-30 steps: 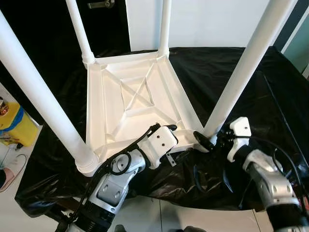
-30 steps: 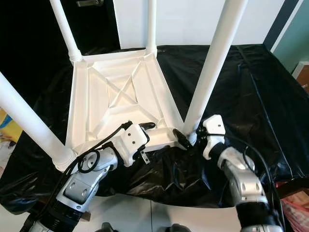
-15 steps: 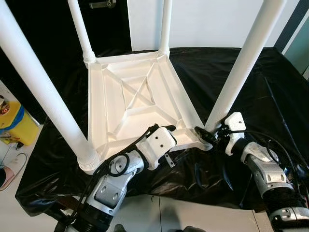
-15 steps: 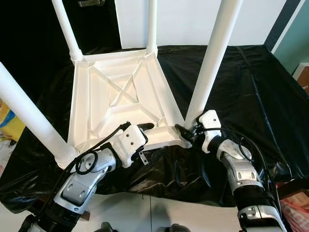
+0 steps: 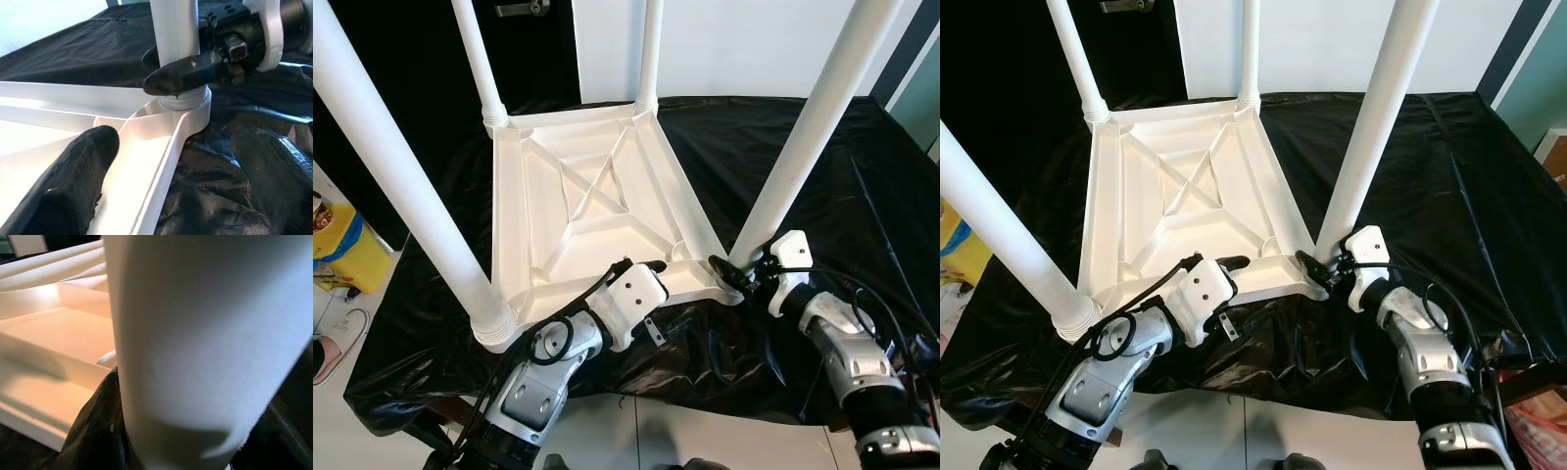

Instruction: Building children table

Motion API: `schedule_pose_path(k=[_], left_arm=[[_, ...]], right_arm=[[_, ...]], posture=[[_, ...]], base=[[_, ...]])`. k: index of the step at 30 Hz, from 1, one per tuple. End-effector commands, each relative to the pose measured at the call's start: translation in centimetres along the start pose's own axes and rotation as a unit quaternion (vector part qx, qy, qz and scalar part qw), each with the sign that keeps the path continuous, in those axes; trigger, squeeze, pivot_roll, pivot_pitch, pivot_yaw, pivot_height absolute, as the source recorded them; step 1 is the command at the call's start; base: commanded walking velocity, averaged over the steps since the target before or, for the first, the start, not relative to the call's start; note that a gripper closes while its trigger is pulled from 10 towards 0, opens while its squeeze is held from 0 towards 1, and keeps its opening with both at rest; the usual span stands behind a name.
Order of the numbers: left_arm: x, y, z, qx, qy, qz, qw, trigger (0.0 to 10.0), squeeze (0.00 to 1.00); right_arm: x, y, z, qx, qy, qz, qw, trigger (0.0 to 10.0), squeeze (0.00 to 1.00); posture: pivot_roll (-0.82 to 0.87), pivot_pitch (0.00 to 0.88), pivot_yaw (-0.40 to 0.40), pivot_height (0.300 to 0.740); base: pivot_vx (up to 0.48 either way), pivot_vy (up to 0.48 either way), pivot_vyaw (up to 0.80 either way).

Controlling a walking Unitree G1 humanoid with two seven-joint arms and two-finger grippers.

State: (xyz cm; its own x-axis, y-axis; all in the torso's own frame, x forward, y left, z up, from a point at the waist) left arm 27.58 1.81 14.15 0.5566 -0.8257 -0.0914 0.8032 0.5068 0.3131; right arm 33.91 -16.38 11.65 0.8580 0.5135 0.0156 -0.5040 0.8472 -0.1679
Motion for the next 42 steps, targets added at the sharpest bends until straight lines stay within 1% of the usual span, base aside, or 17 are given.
schedule_pose_path(k=[1,5,9,10,11,12,14,15,17,18,19,20,21,22,31,41,42], left_arm=[[0.0,-0.2,0.1,0.000,-0.001,0.008,1.000,10.0,0.00],[0.0,-0.3,0.1,-0.002,-0.001,0.008,1.000,10.0,0.00],[-0.1,-0.4,0.1,-0.003,0.000,0.006,1.000,10.0,0.00],[-0.1,-0.4,0.1,-0.003,0.000,0.006,1.000,10.0,0.00],[-0.1,-0.5,0.0,-0.003,0.001,0.005,1.000,10.0,0.00],[-0.1,-0.5,0.0,-0.003,0.001,0.005,1.000,10.0,0.00],[-0.1,-0.5,0.0,-0.002,0.001,0.005,1.000,10.0,0.00],[-0.1,-0.5,0.0,-0.002,0.001,0.005,1.000,10.0,0.00],[-0.1,-0.5,0.0,-0.002,0.001,0.004,1.000,10.0,0.00],[-0.1,-0.5,0.0,-0.002,0.001,0.004,1.000,10.0,0.00],[-0.1,-0.5,0.0,-0.002,0.001,0.004,1.000,10.0,0.00],[-0.1,-0.5,0.0,-0.002,0.002,0.003,1.000,10.0,0.00],[-0.1,-0.5,0.0,-0.002,0.002,0.003,1.000,10.0,0.00],[-0.2,-0.6,0.0,-0.002,0.003,0.003,1.000,10.0,0.00],[-0.5,-0.5,-0.2,0.001,0.007,0.004,1.000,10.0,0.00],[-0.6,-0.5,-0.1,0.001,0.007,0.007,1.000,10.0,0.00],[-0.6,-0.5,-0.1,0.000,0.007,0.008,1.000,10.0,0.00]], right_arm=[[-0.7,-0.2,-1.9,-0.010,0.046,-0.033,0.998,10.0,0.00],[-0.9,0.0,-1.9,0.001,0.041,-0.052,0.998,10.0,0.00],[-1.1,-0.1,-1.9,0.014,0.037,-0.102,0.994,10.0,0.00],[-1.1,-0.1,-1.9,0.014,0.037,-0.102,0.994,10.0,0.00],[-1.4,-0.4,-2.2,0.034,0.043,-0.164,0.985,10.0,0.00],[-1.4,-0.4,-2.2,0.034,0.043,-0.164,0.985,10.0,0.00],[-1.6,-0.5,-2.4,0.045,0.048,-0.211,0.975,10.0,0.00],[-1.6,-0.5,-2.4,0.045,0.048,-0.211,0.975,10.0,0.00],[-1.7,-0.4,-2.5,0.049,0.050,-0.228,0.971,10.0,0.00],[-1.8,-0.2,-2.5,0.052,0.048,-0.249,0.966,10.0,0.00],[-1.8,-0.2,-2.5,0.052,0.048,-0.249,0.966,10.0,0.00],[-1.7,0.1,-2.4,0.060,0.045,-0.268,0.960,10.0,0.00],[-1.7,0.1,-2.4,0.060,0.045,-0.268,0.960,10.0,0.00],[-1.6,0.6,-2.2,0.070,0.039,-0.288,0.954,10.0,0.00],[-1.3,1.7,-1.9,0.079,0.044,-0.302,0.949,10.0,0.00],[-1.4,1.8,-1.8,0.077,0.046,-0.308,0.947,10.0,0.00],[-1.4,1.8,-1.8,0.076,0.045,-0.307,0.948,10.0,0.13]], posture=[[0.01,0.057,-0.060,0.740],[0.01,0.057,-0.062,0.740],[0.01,0.054,-0.060,0.740],[0.01,0.054,-0.060,0.740],[0.01,0.054,-0.059,0.740],[0.01,0.054,-0.059,0.740],[0.01,0.050,-0.060,0.740],[0.01,0.050,-0.060,0.740],[0.01,0.050,-0.060,0.740],[0.02,0.050,-0.060,0.740],[0.02,0.050,-0.060,0.740],[0.02,0.050,-0.060,0.740],[0.02,0.050,-0.060,0.740],[0.03,0.050,-0.063,0.740],[0.04,0.049,-0.061,0.740],[0.04,0.050,-0.070,0.740],[0.04,0.052,-0.072,0.740]], base=[[0.000,0.000,0.00],[0.000,0.000,0.00],[0.000,0.000,0.00],[0.000,0.000,0.00],[0.000,0.000,0.00],[0.000,0.000,0.00],[0.000,0.000,0.00],[0.000,0.000,0.00],[0.000,0.000,0.00],[0.000,0.000,0.00],[0.000,0.000,0.00],[0.000,0.000,0.00],[0.000,0.000,0.00],[0.000,0.000,0.00],[0.000,0.000,0.00],[0.000,0.000,0.00],[0.000,0.000,0.00]])
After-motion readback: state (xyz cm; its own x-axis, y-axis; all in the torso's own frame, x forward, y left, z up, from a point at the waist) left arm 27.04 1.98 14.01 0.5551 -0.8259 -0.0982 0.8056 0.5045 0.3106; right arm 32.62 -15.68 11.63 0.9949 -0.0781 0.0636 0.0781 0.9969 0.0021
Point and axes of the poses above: a point about 5 cm out from each wrist's last joint towards the gripper, its own x axis pointing out of the wrist towards the gripper, its own z axis along the axis of the wrist's last joint, y = z × x, the point moved 4 cm from there along x, pointing out of the wrist towards the gripper, and after that the axes turned 1 degree about -x, right-handed, at the moved point
